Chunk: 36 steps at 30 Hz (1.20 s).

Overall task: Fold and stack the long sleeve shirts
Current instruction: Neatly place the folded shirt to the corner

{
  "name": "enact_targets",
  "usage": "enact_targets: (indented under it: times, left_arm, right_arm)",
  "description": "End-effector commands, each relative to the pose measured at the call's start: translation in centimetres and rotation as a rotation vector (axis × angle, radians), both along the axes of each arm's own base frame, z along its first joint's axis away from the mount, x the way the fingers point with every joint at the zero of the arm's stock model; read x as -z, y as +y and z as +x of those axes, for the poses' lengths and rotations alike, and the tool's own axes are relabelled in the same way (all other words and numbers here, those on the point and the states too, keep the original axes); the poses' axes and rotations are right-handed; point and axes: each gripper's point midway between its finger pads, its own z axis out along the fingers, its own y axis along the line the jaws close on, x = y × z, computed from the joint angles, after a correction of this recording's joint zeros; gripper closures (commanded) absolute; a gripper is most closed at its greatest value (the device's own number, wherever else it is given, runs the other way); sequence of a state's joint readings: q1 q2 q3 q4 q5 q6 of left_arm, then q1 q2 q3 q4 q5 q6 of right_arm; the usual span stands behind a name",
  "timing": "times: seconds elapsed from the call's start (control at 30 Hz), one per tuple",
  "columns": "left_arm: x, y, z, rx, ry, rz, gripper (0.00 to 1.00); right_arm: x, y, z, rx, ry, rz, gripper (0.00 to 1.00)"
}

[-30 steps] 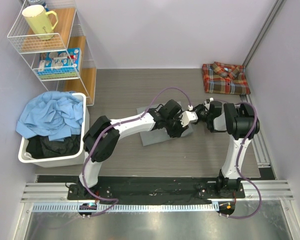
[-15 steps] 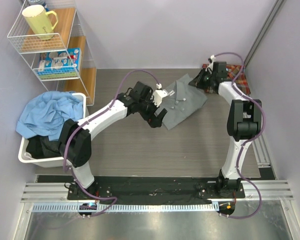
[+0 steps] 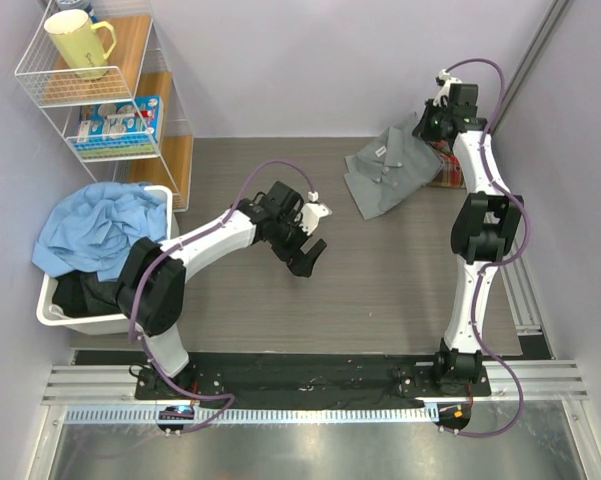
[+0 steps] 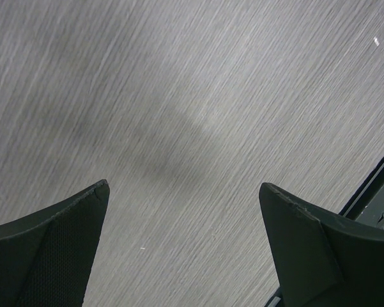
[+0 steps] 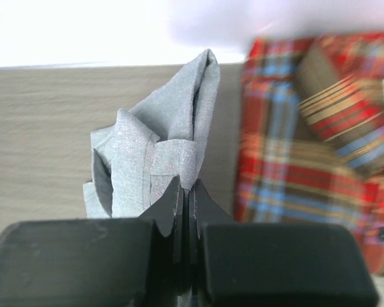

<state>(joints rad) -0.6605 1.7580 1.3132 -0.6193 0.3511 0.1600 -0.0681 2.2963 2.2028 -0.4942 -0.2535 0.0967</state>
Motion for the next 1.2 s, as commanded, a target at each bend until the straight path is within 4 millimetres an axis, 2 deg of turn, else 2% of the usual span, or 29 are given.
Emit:
enact_targets:
  times: [0.0, 0.17, 0.43, 0.7, 1.17]
  left_arm:
    - [-1.6, 0.3, 0.3, -0.032, -0.049, -0.034, 0.0]
    - [-1.2, 0.6, 0.1, -0.047, -0.046, -0.032, 0.0]
    - [-0.7, 0.9, 0.0, -0.055, -0.048, -0.022, 0.0]
    - [-0.6, 1.1, -0.3, -0.069, -0.041, -0.024, 0.0]
    - [-0.5, 1.6, -0.4, -0.051, -0.066, -0.012, 0.0]
  right_arm:
    - [-7.1, -2.5, 2.0, 0.038, -0.178, -0.119, 0.99]
    - [-10.9, -3.2, 2.6, 0.071, -0.279, -0.152, 0.99]
    - [-14.6, -4.3, 2.2, 0.108, -0.359, -0.227, 0.99]
    - [-19.6, -4.4, 1.6, 0.135, -0.475, -0.217, 0.99]
    - [-23.9, -3.9, 0.1, 0.155, -0.554, -0.193, 0.99]
